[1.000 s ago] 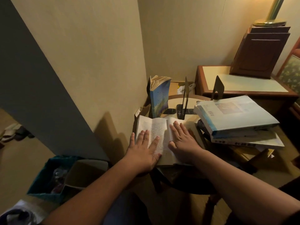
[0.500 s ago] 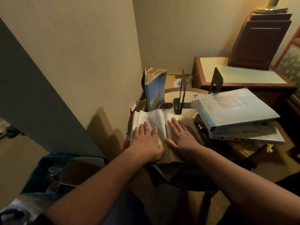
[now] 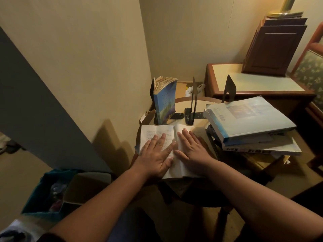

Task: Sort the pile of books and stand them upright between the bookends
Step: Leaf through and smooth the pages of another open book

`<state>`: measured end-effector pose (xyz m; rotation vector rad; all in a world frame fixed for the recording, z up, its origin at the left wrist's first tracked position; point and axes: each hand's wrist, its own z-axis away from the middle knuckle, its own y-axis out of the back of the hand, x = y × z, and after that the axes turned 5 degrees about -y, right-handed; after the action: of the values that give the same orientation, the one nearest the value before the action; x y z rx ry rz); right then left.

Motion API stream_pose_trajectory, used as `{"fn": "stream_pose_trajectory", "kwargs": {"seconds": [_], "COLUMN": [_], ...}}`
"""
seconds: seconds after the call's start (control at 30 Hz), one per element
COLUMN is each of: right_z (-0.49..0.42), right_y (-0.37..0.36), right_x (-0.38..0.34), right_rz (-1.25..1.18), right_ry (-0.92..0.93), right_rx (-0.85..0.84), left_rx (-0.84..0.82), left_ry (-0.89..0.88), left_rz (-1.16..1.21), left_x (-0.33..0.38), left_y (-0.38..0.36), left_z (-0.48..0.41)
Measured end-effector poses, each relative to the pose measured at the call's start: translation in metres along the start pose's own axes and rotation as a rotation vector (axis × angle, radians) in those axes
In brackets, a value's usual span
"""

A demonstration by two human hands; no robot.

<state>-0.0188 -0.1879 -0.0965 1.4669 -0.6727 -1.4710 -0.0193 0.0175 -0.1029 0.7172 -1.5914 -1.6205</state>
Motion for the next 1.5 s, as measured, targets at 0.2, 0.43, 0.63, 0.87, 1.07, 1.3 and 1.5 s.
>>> {"fn": "stream_pose_trajectory", "kwargs": {"seconds": [0.2, 0.43, 0.63, 0.87, 1.07, 1.3, 1.5], "right_z": [0.000, -0.002, -0.005, -0.008, -0.002, -0.005, 0.003], "right_y": [0.005, 0.001, 0.002, -0.002, 0.002, 0.004, 0.015], "right_x": [-0.001, 0.000, -0.002, -0.002, -0.015, -0.023, -0.037], "right_rz": [-0.009, 0.009, 0.053, 0.041, 0.135, 0.140, 0.191], "right_ry": [-0.010, 0.001, -0.003, -0.013, -0.001, -0.011, 0.009], "right_rx": [-0.025, -0.025, -0.040, -0.060, -0.078, -0.134, -0.021], "left_rx": [-0.020, 0.086, 0.186, 0.513, 0.707, 0.256, 0.009], "left_ry": [0.106, 0.477, 0.759, 0.541, 0.594, 0.826, 0.696], "left_rz": [0.069, 0.261, 0.497, 0.550, 0.817, 1.002, 1.041], "left_x": [-0.011, -0.030, -0.044, -0.043, -0.043, -0.050, -0.034], "left_y": [0.006, 0.010, 0.018, 0.012, 0.023, 0.046, 0.057], "left_z": [-0.015, -0.060, -0.070, -0.052, -0.017, 0.033, 0.057]}}
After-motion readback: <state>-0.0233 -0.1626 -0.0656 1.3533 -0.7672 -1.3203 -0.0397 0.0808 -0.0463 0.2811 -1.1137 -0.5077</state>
